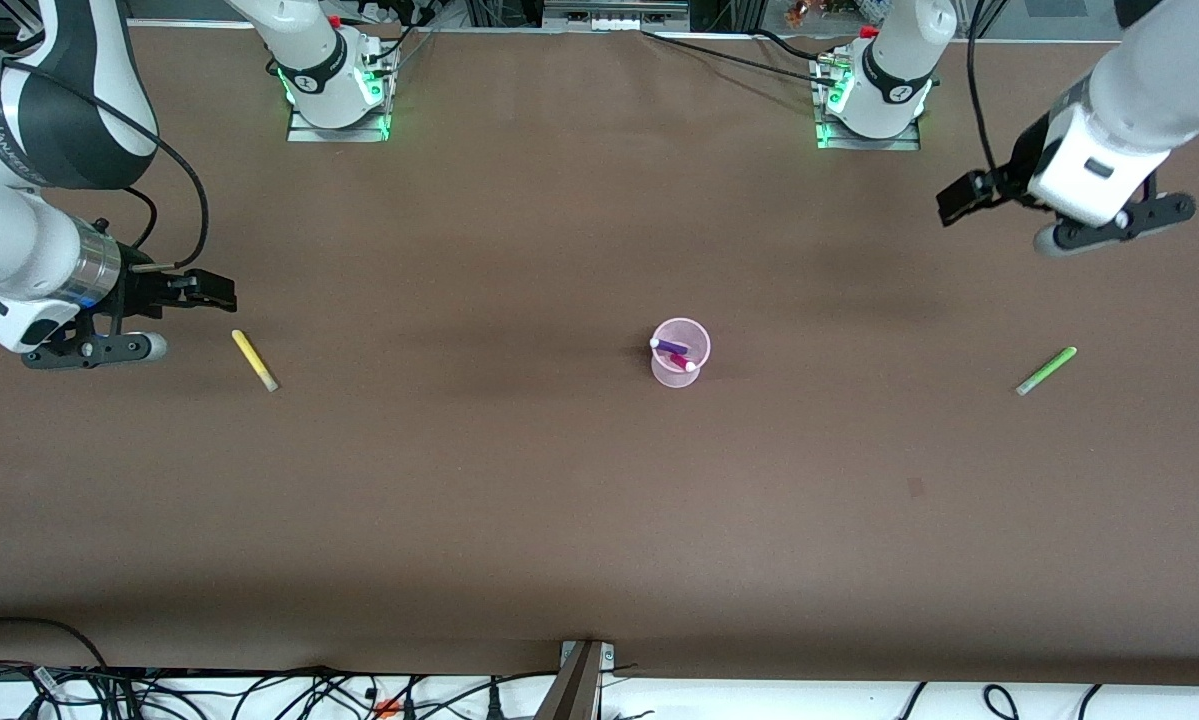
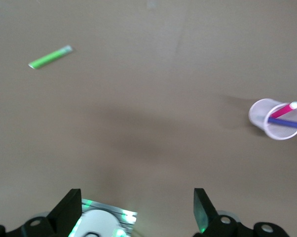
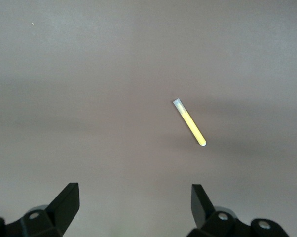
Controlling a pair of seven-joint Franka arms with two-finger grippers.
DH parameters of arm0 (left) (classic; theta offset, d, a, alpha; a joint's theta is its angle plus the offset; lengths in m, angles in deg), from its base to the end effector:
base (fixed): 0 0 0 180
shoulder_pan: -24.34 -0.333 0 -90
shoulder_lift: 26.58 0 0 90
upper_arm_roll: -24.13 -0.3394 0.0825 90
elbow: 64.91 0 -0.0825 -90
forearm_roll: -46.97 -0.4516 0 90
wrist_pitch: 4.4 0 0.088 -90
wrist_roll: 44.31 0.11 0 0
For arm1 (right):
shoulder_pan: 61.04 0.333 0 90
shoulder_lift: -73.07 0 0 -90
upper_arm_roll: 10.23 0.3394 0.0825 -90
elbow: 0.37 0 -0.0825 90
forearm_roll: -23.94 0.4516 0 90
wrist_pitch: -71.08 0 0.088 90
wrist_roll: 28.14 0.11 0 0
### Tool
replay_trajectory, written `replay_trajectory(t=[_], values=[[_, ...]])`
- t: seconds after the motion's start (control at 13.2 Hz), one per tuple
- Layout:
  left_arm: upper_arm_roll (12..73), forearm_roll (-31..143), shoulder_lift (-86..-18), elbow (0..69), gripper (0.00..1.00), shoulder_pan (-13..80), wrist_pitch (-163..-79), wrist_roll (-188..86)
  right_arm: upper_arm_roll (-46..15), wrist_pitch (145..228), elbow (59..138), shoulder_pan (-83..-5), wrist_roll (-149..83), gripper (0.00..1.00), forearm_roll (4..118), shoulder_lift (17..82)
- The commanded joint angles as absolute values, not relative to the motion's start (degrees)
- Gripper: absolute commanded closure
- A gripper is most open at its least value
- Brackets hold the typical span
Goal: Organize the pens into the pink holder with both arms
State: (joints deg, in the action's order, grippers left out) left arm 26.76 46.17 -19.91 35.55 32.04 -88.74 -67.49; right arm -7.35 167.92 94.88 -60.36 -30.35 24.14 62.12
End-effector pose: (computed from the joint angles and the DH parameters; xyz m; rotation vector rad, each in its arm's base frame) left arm 0.5582 -0.1014 0.6091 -3.0473 -0.3447 0.2344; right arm 0.6699 0.0400 0.4811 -3.1162 -0.1557 0.2553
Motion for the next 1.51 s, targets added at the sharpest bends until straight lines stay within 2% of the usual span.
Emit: replay_trajectory(t=[0.0,0.23,0.61,0.91,1.21,1.44], values=[[27.38,40.93,-14.72,41.87,0.0,31.98,-91.93,-62.53,-6.89,168.55,95.78,-60.6,-29.63,0.0,23.77,63.05],[26.94,38.71,-15.15,41.26,0.0,29.54,-94.13,-60.75,-6.89,168.55,95.78,-60.6,-29.63,0.0,23.77,63.05],[26.33,41.95,-18.58,36.09,0.0,25.75,-93.7,-54.35,-6.89,168.55,95.78,-60.6,-29.72,0.0,23.77,63.22],[26.41,42.49,-19.46,34.59,0.0,24.95,-93.96,-51.26,-6.89,168.55,95.78,-60.6,-29.72,0.0,23.77,63.22],[26.59,42.49,-29.28,22.56,0.0,24.69,-88.09,-51.26,-6.89,168.82,95.87,-60.6,-29.72,0.0,23.77,62.96],[26.42,45.29,-29.92,22.45,0.0,21.45,-88.59,-44.25,-6.89,168.99,95.78,-60.6,-29.72,0.0,23.77,62.96]])
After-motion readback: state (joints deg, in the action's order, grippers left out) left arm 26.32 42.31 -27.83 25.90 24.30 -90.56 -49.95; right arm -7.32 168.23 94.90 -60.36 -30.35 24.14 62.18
